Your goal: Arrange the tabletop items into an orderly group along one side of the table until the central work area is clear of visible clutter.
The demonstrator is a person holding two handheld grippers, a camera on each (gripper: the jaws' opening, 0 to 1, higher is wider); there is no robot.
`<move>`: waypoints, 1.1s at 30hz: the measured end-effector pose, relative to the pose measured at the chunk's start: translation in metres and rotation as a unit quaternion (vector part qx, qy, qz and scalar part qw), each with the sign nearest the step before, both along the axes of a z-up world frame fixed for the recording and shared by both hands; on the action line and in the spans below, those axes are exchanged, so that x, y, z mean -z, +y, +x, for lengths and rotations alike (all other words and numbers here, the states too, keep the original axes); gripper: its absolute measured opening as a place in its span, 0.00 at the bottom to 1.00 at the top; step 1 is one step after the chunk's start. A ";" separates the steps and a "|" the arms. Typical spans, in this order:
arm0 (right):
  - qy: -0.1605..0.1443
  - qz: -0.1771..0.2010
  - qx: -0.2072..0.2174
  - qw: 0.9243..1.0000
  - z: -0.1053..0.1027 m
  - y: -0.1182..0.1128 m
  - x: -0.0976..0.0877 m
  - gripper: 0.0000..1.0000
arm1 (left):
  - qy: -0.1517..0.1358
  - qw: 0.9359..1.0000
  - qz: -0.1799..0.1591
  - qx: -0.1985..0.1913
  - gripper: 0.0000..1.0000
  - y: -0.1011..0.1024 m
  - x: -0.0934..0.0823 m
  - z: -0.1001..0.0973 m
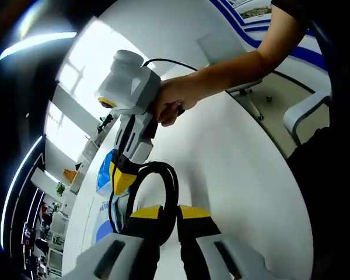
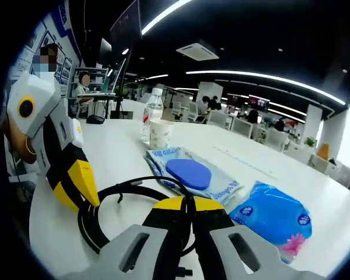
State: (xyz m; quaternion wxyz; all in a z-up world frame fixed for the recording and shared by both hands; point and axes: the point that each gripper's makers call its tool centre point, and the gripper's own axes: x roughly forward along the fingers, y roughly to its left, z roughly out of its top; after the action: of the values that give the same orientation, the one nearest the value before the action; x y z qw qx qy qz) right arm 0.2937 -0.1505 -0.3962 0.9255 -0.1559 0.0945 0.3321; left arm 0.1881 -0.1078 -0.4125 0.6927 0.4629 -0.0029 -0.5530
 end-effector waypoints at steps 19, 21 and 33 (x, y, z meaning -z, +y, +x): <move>0.012 0.011 0.002 1.000 0.017 0.001 0.014 0.02 | 0.007 1.000 -0.001 -0.017 0.08 0.000 0.007 0.017; 0.015 0.015 0.003 1.000 0.018 0.001 0.015 0.02 | 0.009 1.000 0.000 -0.017 0.08 0.000 0.009 0.018; 0.034 0.009 0.009 0.999 0.017 -0.002 0.027 0.02 | 0.023 1.000 -0.001 -0.016 0.08 0.001 0.016 0.017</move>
State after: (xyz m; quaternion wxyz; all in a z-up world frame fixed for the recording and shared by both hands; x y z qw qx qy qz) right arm 0.3110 -0.1523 -0.4236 0.9261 -0.1354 0.1246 0.3293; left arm 0.2048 -0.1068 -0.4286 0.7019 0.4492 0.0202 -0.5524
